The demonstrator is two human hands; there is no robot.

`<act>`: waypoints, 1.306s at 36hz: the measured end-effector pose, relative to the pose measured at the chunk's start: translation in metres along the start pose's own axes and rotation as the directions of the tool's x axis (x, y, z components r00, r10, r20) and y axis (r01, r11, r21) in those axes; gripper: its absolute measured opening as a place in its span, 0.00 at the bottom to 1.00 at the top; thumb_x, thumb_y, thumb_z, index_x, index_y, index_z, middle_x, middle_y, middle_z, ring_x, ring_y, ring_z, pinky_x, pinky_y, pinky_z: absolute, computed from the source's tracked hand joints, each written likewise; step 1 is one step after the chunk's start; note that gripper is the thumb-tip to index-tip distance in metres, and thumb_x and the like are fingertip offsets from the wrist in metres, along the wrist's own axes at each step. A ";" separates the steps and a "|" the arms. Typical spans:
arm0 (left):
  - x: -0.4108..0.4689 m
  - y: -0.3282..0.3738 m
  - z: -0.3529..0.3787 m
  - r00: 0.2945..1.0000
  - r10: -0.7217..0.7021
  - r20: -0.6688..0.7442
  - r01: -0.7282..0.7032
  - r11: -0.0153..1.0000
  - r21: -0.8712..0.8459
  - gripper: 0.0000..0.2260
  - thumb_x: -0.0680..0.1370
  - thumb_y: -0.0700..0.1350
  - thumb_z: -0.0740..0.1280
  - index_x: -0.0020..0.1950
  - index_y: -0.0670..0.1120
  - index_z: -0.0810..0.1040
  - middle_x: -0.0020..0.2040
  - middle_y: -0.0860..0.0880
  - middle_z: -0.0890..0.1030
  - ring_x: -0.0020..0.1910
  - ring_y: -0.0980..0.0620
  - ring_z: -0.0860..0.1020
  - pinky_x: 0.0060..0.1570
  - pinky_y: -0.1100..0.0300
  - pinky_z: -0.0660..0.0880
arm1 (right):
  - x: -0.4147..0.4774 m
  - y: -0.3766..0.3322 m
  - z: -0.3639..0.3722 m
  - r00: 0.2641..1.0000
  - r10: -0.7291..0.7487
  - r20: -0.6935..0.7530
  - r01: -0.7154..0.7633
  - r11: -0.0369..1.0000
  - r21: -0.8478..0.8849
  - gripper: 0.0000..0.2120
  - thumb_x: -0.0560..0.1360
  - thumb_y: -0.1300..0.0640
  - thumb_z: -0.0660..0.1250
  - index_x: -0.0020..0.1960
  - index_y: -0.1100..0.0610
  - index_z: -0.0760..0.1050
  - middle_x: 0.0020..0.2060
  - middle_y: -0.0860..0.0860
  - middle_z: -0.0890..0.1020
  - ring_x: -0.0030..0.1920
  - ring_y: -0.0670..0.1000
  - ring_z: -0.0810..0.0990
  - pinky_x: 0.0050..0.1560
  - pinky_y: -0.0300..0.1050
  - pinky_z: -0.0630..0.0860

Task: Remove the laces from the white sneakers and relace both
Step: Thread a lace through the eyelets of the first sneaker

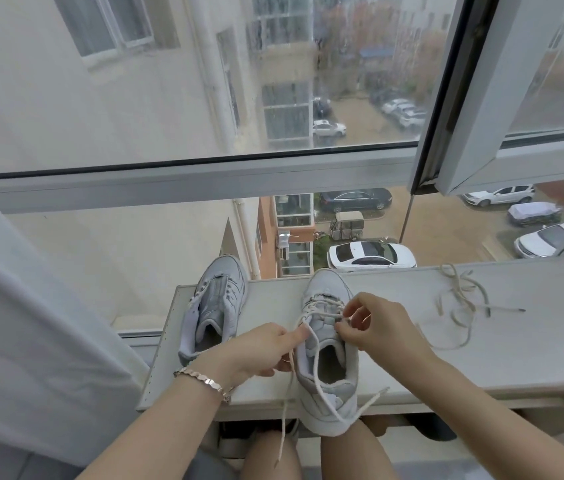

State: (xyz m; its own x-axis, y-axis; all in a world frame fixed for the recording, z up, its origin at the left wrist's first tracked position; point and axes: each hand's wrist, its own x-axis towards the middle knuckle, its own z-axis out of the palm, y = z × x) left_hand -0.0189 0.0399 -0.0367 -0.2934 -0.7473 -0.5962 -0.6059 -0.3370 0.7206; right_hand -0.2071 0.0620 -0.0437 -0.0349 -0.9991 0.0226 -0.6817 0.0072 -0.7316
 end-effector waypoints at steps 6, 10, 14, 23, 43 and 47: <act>-0.014 0.014 -0.027 0.992 0.046 -0.122 -0.079 0.957 -0.280 0.11 0.80 0.43 0.58 0.38 0.44 0.70 0.34 0.49 0.78 0.33 0.53 0.78 0.46 0.56 0.75 | 0.012 -0.001 -0.002 0.999 -0.002 -0.041 0.000 0.999 -0.034 0.04 0.72 0.56 0.69 0.40 0.52 0.75 0.37 0.49 0.78 0.39 0.48 0.75 0.40 0.40 0.73; -0.031 0.045 -0.035 0.969 0.184 -0.163 -0.243 0.818 -0.521 0.13 0.80 0.40 0.56 0.36 0.43 0.71 0.28 0.49 0.74 0.25 0.54 0.73 0.38 0.59 0.78 | 0.012 -0.019 -0.004 0.987 -0.122 -0.106 0.124 0.992 0.005 0.08 0.76 0.51 0.64 0.46 0.53 0.79 0.42 0.44 0.76 0.48 0.39 0.73 0.52 0.33 0.68; -0.045 0.081 -0.029 0.930 0.354 -0.101 -0.286 0.523 -0.803 0.14 0.82 0.42 0.54 0.41 0.40 0.74 0.30 0.47 0.76 0.28 0.53 0.77 0.38 0.58 0.80 | 0.006 -0.054 -0.014 0.947 -0.105 0.305 -0.066 0.863 0.501 0.26 0.71 0.34 0.53 0.46 0.53 0.80 0.41 0.46 0.85 0.48 0.40 0.80 0.58 0.41 0.72; -0.030 0.109 -0.006 0.906 0.366 -0.214 -0.322 0.265 -0.909 0.12 0.83 0.38 0.52 0.50 0.37 0.73 0.40 0.42 0.80 0.39 0.49 0.82 0.42 0.57 0.81 | 0.004 -0.057 -0.050 0.882 -0.082 0.464 -0.379 0.461 0.802 0.17 0.67 0.47 0.66 0.48 0.59 0.74 0.26 0.50 0.73 0.30 0.50 0.78 0.40 0.42 0.80; 0.021 0.081 -0.032 0.865 0.071 -0.498 -0.483 0.389 -0.784 0.10 0.82 0.40 0.54 0.46 0.45 0.73 0.43 0.48 0.82 0.41 0.52 0.80 0.37 0.59 0.75 | 0.000 -0.003 -0.069 0.926 -0.026 0.376 -0.040 0.985 0.166 0.17 0.77 0.52 0.63 0.32 0.42 0.80 0.24 0.41 0.75 0.27 0.40 0.69 0.32 0.34 0.68; 0.023 0.075 -0.022 0.912 0.165 -0.377 -0.271 0.930 -0.249 0.09 0.82 0.47 0.57 0.48 0.45 0.73 0.47 0.49 0.80 0.44 0.52 0.78 0.36 0.63 0.74 | 0.000 0.004 -0.075 0.912 -0.062 0.405 -0.241 0.718 0.653 0.10 0.72 0.52 0.65 0.38 0.51 0.84 0.31 0.44 0.78 0.31 0.40 0.74 0.30 0.30 0.71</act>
State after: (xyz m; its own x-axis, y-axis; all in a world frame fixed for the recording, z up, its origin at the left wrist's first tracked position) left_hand -0.0547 -0.0148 0.0114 -0.0890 -0.9525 -0.2912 -0.2993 -0.2533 0.9199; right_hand -0.2645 0.0655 0.0039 0.3062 -0.9286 -0.2098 -0.0037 0.2193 -0.9757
